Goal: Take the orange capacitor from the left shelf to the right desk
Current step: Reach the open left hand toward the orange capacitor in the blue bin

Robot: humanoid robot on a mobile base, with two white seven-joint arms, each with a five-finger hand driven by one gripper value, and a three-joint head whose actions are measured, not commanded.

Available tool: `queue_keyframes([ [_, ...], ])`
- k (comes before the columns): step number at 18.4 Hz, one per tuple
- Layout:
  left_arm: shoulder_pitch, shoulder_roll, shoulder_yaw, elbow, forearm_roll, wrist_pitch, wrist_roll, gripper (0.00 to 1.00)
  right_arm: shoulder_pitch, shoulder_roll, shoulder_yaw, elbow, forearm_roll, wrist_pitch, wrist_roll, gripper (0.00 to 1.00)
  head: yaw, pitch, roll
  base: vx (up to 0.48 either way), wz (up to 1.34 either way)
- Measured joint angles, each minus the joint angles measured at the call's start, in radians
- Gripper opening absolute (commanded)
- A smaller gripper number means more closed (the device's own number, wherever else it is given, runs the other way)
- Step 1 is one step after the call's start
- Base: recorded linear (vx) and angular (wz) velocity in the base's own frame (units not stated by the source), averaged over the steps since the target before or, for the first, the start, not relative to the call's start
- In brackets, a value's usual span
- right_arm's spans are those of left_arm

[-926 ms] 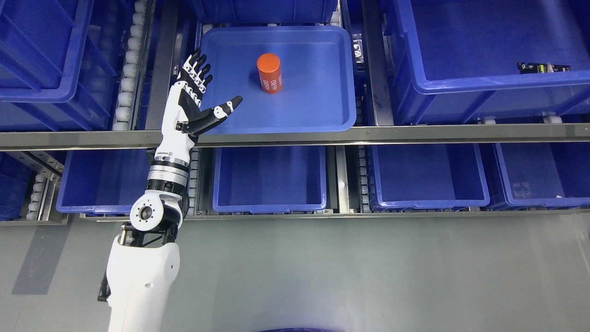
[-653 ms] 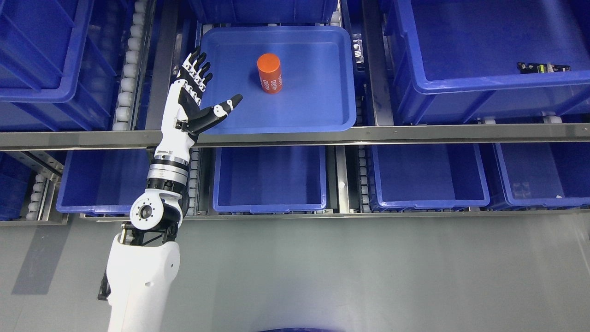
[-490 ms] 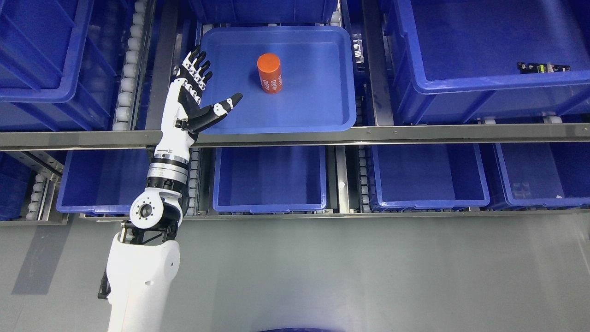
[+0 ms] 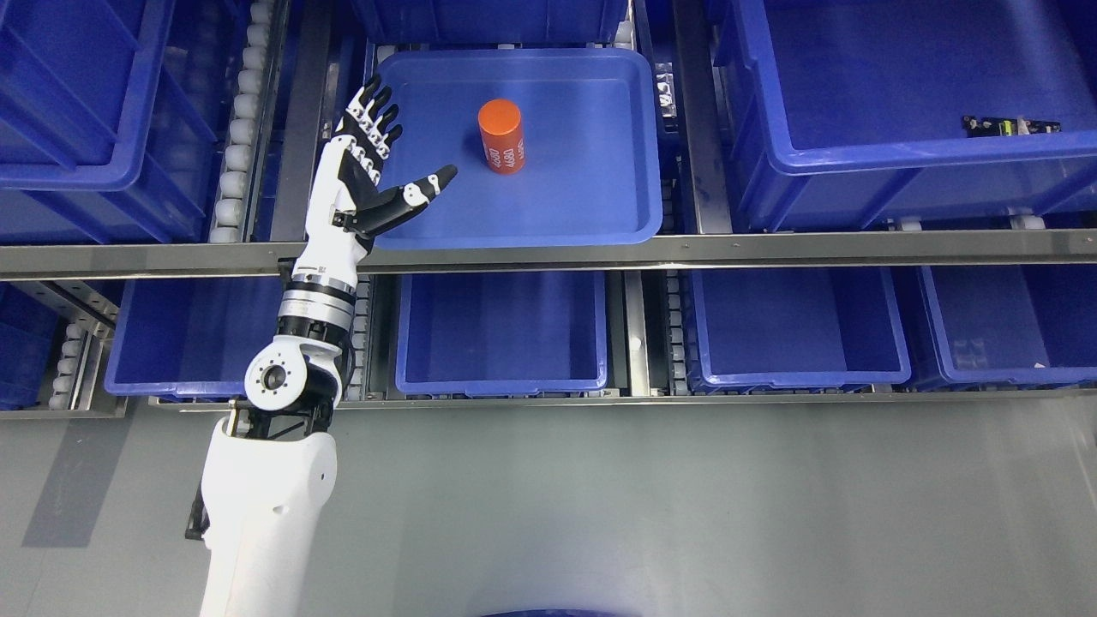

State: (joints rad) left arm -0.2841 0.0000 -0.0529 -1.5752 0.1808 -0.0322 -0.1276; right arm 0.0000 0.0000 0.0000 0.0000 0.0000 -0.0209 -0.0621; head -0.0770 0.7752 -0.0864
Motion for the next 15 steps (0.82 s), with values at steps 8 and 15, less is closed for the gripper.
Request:
queue_keyframes([
  [8,-0.156,0.0,-0.025,0.187,-0.058,0.012,-0.111,1.0,0.0,0.0,0.0,0.0,0.0,0.0,0.0,1.0,0.0,0.0,0.0,0.0,0.0],
  [15,-0.251,0.0,-0.07,0.36,-0.091,0.008,-0.118,0.99,0.0,0.0,0.0,0.0,0.0,0.0,0.0,1.0,0.0,0.0,0.0,0.0,0.0],
])
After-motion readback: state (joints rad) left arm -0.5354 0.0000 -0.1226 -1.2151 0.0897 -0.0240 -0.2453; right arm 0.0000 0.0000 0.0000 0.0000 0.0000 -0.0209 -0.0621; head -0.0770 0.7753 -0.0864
